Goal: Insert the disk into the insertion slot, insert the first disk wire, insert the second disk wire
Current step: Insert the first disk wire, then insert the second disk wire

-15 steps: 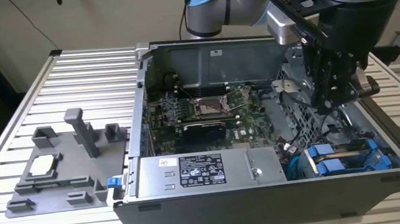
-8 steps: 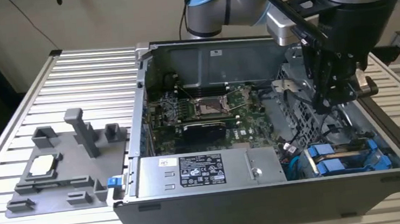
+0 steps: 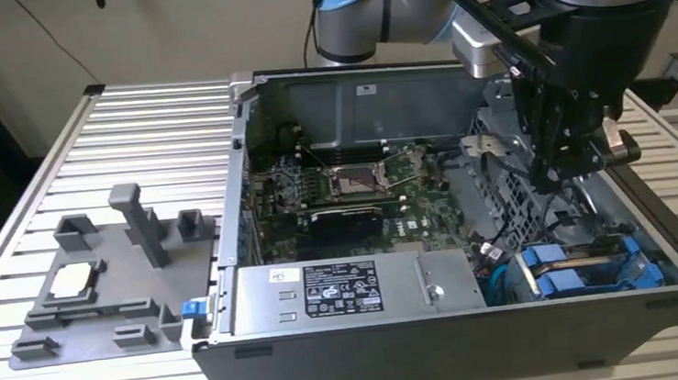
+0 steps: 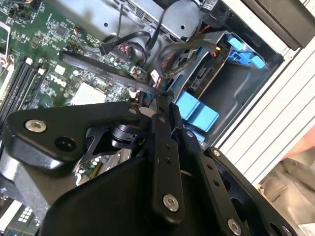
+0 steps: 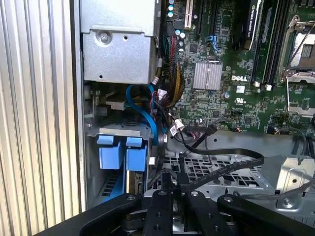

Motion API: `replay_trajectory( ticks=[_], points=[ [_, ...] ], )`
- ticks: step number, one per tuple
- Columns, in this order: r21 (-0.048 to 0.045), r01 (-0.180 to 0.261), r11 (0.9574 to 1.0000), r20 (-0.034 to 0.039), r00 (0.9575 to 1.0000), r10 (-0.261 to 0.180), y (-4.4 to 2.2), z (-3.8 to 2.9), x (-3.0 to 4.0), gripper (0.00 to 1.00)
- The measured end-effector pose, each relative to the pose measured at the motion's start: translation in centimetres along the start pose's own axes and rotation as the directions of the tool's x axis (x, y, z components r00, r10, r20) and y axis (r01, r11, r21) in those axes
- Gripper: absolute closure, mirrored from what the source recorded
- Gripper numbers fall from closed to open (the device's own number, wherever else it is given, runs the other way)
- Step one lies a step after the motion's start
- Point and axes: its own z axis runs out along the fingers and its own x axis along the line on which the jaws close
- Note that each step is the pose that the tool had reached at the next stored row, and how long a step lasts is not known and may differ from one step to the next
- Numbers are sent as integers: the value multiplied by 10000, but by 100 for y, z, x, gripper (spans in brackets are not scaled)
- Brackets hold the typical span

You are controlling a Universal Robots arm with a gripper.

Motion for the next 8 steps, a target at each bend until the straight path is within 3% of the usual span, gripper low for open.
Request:
replay_trajectory(
  ticks=[4, 8],
  points=[
    [0, 0, 10000, 3, 10000, 0, -3, 3, 3, 84],
    [-23, 0, 10000, 6, 10000, 0, -49, 11, 45, 84]
  ],
)
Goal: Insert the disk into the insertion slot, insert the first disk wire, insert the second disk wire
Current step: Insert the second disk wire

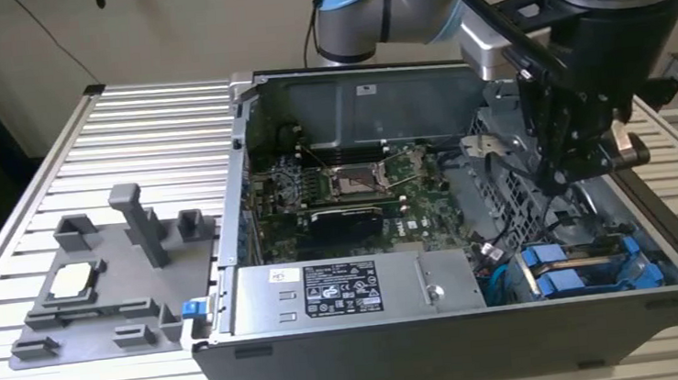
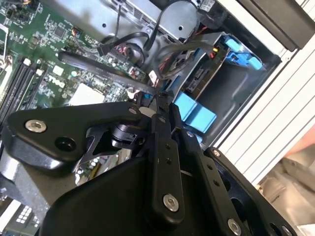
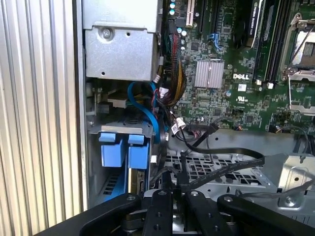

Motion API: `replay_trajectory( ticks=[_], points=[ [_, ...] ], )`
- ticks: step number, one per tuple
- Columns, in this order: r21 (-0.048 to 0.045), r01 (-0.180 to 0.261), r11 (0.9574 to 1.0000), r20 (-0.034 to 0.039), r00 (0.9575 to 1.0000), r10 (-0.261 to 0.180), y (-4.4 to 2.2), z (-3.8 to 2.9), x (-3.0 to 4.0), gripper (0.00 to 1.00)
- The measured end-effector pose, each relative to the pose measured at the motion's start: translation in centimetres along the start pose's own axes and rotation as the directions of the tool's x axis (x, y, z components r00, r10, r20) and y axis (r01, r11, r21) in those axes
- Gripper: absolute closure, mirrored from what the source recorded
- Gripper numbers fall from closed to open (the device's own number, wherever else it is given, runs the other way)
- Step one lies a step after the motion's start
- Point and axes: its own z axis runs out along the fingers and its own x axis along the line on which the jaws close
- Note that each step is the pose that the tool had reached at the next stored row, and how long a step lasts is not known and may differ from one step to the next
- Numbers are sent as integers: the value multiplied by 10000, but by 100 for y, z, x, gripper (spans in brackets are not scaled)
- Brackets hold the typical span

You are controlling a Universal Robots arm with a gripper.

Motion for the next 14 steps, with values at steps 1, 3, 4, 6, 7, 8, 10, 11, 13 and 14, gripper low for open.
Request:
replay_trajectory(
  ticks=[1, 3, 4, 6, 7, 8, 10, 11, 13, 14],
  points=[
    [-11, 0, 10000, 2, 10000, 0, -12, 3, 15, 84],
    [-28, 0, 10000, 5, 10000, 0, -31, 7, 49, 84],
    [-38, 0, 10000, 8, 10000, 0, -41, 9, 68, 84],
    [-61, 0, 10000, 10, 10000, 0, -61, 13, 104, 84],
    [-71, -1, 10000, 12, 10000, 1, -72, 15, 122, 84],
    [-82, -1, 10000, 15, 10000, 2, -83, 18, 143, 84],
    [-103, -2, 9999, 20, 10000, 2, -105, 23, 180, 84],
    [-114, -2, 9999, 23, 10000, 2, -115, 25, 199, 84],
    [-134, -2, 9999, 28, 10000, 3, -135, 29, 238, 84],
    [-143, -3, 9999, 29, 10000, 3, -145, 31, 257, 84]
  ],
)
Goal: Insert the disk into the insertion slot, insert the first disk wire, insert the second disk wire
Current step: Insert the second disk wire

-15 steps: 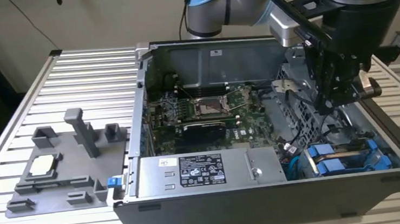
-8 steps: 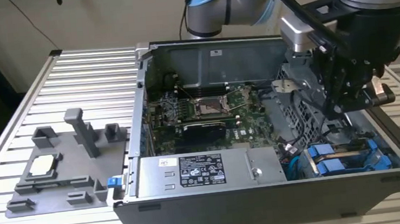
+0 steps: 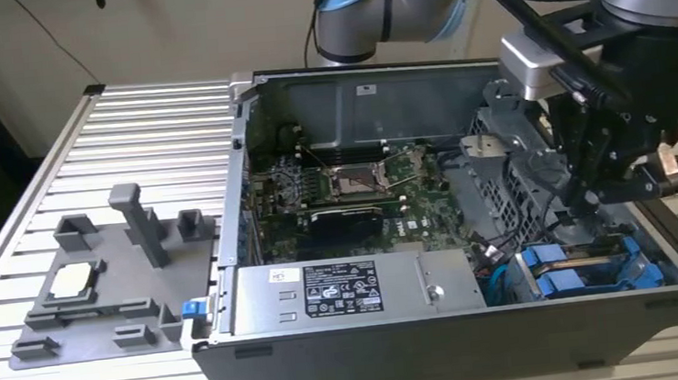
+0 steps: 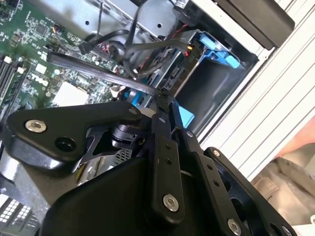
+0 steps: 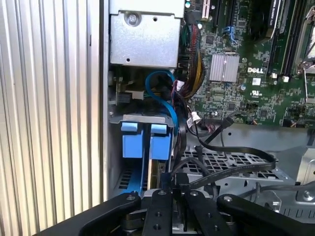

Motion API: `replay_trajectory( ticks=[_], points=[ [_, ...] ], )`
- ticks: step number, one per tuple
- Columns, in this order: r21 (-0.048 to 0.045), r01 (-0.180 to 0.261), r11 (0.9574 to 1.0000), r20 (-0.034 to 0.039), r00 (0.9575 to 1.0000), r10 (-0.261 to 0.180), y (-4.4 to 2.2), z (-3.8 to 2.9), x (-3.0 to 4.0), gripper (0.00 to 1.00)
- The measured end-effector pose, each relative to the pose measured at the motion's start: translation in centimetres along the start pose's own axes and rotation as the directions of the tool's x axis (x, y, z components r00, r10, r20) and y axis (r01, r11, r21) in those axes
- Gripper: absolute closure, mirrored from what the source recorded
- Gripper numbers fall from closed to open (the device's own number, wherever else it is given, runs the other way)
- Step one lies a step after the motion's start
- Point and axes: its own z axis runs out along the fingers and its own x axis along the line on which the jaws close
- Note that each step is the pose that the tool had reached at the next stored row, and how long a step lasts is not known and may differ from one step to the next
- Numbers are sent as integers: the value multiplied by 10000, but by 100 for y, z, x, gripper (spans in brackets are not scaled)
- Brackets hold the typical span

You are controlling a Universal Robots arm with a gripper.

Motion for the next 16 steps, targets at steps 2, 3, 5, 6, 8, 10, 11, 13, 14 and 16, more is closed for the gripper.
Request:
replay_trajectory(
  ticks=[2, 3, 5, 6, 8, 10, 11, 13, 14, 16],
  points=[
    [-20, 0, 10000, 6, 10000, 0, -19, 4, 40, 84],
    [-30, -2, 10000, 10, 10000, 2, -28, 6, 60, 84],
    [-52, -2, 10000, 15, 10000, 2, -48, 10, 102, 84],
    [-62, -2, 10000, 18, 10000, 2, -56, 11, 123, 84],
    [-84, -4, 10000, 27, 10000, 4, -71, 15, 168, 84],
    [-92, -4, 10000, 31, 10000, 5, -75, 16, 188, 84],
    [-93, -5, 10000, 29, 10000, 5, -75, 15, 188, 84],
    [-93, -6, 10000, 39, 10000, 7, -74, 16, 190, 84],
    [-87, -21, 10000, 136, 9999, 22, -75, 15, 191, 84],
    [-68, -83, 9999, 486, 9988, 86, -75, 15, 192, 84]
  ],
)
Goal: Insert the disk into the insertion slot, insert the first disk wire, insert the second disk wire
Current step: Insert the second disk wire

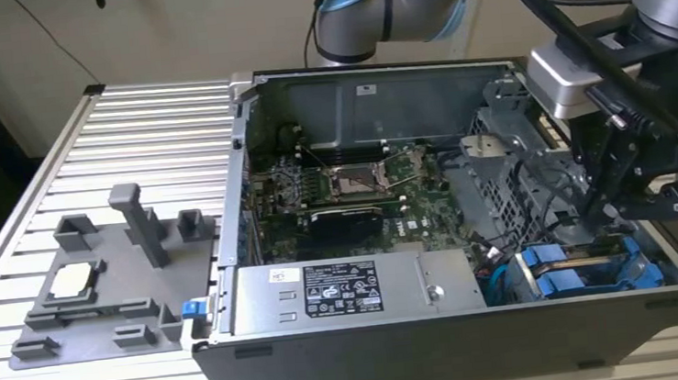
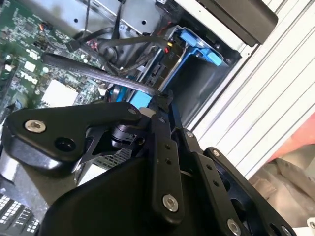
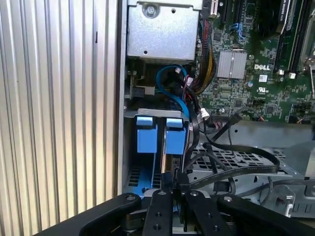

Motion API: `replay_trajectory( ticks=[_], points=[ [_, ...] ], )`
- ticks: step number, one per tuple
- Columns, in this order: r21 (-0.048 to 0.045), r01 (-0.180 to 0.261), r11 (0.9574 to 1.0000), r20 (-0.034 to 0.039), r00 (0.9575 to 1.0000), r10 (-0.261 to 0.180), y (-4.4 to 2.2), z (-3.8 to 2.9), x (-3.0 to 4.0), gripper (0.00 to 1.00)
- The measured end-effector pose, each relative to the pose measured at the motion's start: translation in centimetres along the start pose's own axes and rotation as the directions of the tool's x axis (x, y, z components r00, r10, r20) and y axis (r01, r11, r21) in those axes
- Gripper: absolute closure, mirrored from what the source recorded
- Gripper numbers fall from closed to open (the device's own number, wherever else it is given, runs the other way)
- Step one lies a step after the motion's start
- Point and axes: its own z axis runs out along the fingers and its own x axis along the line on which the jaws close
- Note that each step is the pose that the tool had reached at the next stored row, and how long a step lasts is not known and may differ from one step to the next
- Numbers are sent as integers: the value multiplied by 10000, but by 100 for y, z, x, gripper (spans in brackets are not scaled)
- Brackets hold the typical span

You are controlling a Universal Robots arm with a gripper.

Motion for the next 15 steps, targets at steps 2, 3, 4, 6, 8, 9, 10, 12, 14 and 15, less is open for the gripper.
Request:
replay_trajectory(
  ticks=[2, 3, 4, 6, 8, 9, 10, 12, 14, 15],
  points=[
    [21, -76, 10000, 343, 9994, 75, 0, 1, 1, 84],
    [28, -115, 9999, 446, 9989, 114, 1, 2, 2, 84],
    [33, -153, 9999, 528, 9985, 152, 1, 3, 4, 84],
    [12, -188, 9998, 595, 9981, 186, -9, 4, 9, 84],
    [-312, -204, 9993, 589, 9980, 222, -53, 11, 12, 84],
    [-489, -210, 9986, 582, 9980, 239, -74, 15, 13, 84],
    [-663, -218, 9976, 581, 9980, 256, -96, 18, 15, 84],
    [-774, -228, 9967, 650, 9975, 279, -121, 25, 23, 84],
    [-769, -241, 9968, 798, 9964, 302, -125, 44, 40, 84],
    [-768, -245, 9967, 831, 9961, 309, -127, 57, 46, 84]
  ],
)
